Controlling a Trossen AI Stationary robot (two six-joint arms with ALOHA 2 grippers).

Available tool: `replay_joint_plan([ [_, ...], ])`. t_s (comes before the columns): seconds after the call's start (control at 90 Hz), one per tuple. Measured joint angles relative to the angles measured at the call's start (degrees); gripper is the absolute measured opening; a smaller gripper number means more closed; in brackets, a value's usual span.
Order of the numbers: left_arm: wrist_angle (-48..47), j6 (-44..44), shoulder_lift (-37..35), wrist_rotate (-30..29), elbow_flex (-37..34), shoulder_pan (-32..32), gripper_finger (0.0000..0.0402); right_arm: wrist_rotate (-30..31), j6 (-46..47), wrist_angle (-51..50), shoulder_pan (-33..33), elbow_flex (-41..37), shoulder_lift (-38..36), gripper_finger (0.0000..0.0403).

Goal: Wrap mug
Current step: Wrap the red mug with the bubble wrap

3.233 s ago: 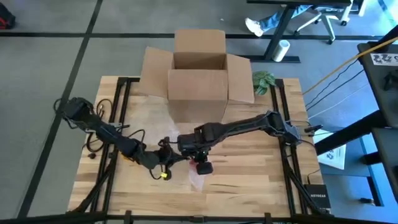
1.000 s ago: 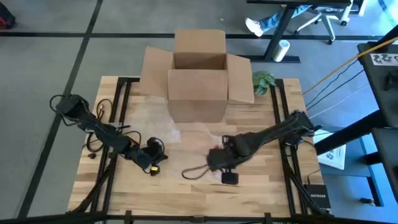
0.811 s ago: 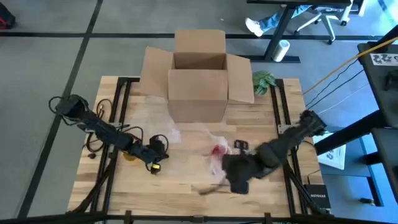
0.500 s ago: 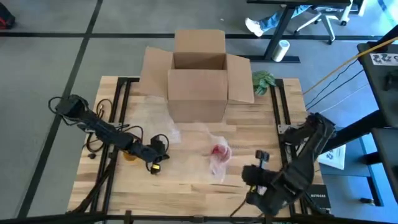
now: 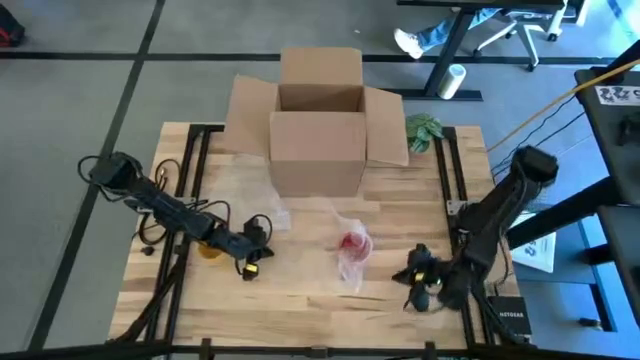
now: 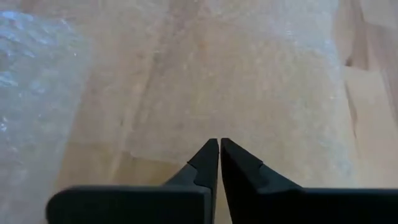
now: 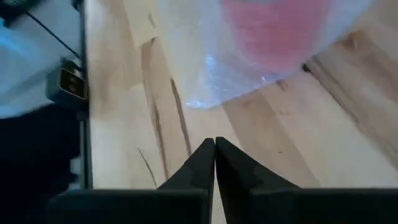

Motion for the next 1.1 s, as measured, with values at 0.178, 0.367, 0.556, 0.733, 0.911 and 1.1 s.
replay_joint_plan([
  [0.178, 0.2, 4.9, 0.0, -0.1, 0.0, 1.0, 0.0, 3.1, -1.6, 7.8, 0.0, -13.6, -16.4, 0.0],
  [0.367, -1.9, 4.4, 0.0, 0.0, 0.0, 1.7, 0.0, 4.3, -5.0, 7.7, 0.0, -18.6, -29.4, 0.0],
  [0.556, -5.0, -3.7, 0.0, 0.2, 0.1, 1.7, 0.0, 4.2, -9.0, 4.8, 0.0, -18.9, -34.8, 0.0],
  [0.733, -5.3, -5.9, 0.0, 2.8, 0.1, 1.7, 0.0013, 4.9, -9.1, 2.9, 0.0, -18.9, -35.0, 0.0],
  [0.911, -5.3, -8.7, 0.0, 3.2, 0.1, 1.8, 0.0049, 6.5, -9.2, 1.7, 0.0, -18.9, -35.0, 0.0],
  [1.1, -4.8, -9.1, 0.0, 3.1, 0.1, 3.9, 0.0086, 7.6, -9.1, 1.8, 0.0, -18.9, -35.0, 0.0],
])
